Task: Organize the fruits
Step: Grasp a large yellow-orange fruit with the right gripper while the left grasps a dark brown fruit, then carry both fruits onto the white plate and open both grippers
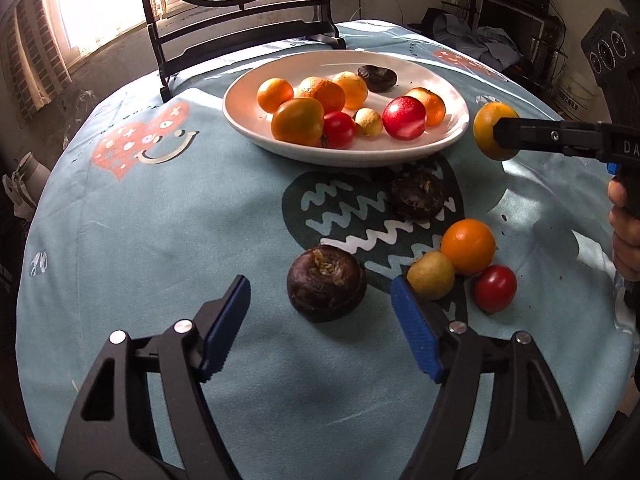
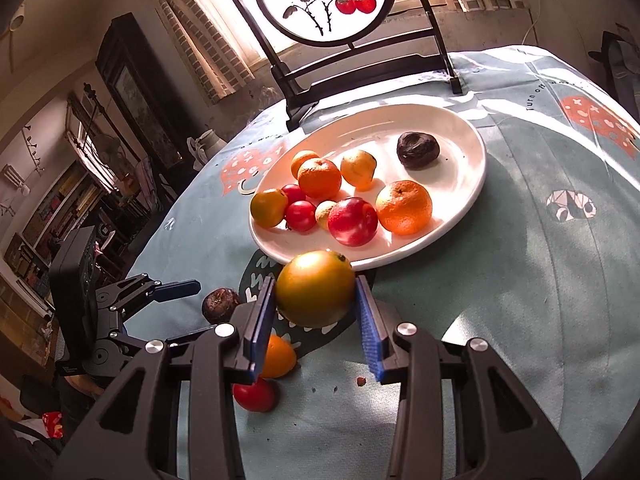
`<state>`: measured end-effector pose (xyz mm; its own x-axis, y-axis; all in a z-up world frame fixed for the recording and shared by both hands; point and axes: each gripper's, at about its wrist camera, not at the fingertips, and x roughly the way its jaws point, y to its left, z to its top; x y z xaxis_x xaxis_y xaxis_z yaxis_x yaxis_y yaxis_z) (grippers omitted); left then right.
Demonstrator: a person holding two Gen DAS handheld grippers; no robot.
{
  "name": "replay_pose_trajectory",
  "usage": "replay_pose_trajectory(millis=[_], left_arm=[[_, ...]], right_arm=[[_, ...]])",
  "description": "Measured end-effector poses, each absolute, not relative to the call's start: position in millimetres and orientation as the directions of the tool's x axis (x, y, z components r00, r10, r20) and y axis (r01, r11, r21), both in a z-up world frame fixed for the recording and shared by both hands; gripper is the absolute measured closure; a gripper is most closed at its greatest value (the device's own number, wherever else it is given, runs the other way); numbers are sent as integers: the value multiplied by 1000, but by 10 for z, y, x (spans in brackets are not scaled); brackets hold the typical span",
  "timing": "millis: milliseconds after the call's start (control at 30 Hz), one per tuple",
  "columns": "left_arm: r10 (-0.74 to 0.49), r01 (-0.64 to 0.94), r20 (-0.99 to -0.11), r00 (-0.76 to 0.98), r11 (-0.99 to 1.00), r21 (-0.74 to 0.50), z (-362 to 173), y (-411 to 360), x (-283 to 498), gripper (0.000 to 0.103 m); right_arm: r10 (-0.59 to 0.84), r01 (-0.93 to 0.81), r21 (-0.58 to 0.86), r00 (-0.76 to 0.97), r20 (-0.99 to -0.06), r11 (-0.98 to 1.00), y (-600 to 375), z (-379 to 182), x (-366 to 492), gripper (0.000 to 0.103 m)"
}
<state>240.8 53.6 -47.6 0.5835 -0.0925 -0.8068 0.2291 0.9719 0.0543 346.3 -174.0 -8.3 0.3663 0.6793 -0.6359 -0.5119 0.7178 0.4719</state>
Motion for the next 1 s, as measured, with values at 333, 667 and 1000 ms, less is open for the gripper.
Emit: replay_pose_trajectory(millis=[333, 667, 1000], left_arm=[[-108, 243, -819, 564, 969, 40, -565, 510, 2466, 55], [-100, 247, -803, 587, 967, 60, -500, 461, 2406, 59], [-204, 222, -633, 747, 974, -53, 106, 322, 2515, 59]], right_arm=[[681, -512, 473, 370, -632, 717, -1742, -73, 3451, 63], [691, -536, 466, 369, -621, 704, -1709, -47, 3406, 63], [670, -542, 396, 566, -480, 742, -1801, 234, 3411, 63]])
